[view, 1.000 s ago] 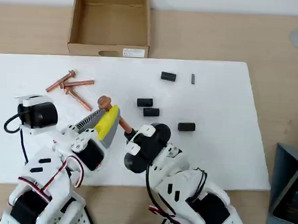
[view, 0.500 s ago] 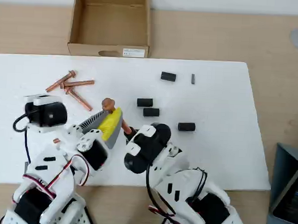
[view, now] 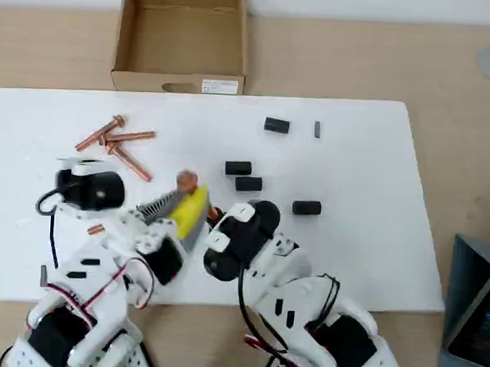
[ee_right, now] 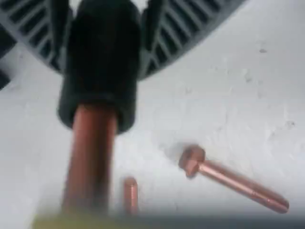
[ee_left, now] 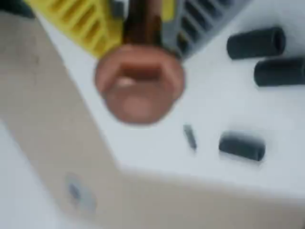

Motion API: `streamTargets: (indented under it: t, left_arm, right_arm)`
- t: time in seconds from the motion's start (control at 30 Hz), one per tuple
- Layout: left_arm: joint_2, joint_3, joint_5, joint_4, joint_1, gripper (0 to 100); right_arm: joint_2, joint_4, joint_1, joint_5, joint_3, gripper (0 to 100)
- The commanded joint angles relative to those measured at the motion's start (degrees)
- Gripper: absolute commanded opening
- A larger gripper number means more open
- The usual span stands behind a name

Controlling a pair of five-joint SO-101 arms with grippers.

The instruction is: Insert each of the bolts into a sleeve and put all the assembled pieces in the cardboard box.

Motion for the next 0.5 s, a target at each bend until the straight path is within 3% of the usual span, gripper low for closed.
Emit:
streamTargets:
  t: [0.0,0.17,0.3,0.47]
  left_arm:
    - [0.0,-0.4,0.3,4.3,4.5,1]
    - [0.0,0.1,-1.5,9.3,8.3,1]
    - [0.0,1.3,-6.0,9.7,9.2,1]
    - [0.0,0.9,-6.3,9.7,9.1,1]
  right_arm:
    - [-3.6,-1.8,-0.4,0.4,-1.3,0.9]
    - [-3.6,-1.8,-0.4,0.4,-1.3,0.9]
    - [-3.6,-1.8,-0.4,0.4,-1.3,0.9]
    - [-3.6,-1.8,-0.4,0.4,-1.3,0.9]
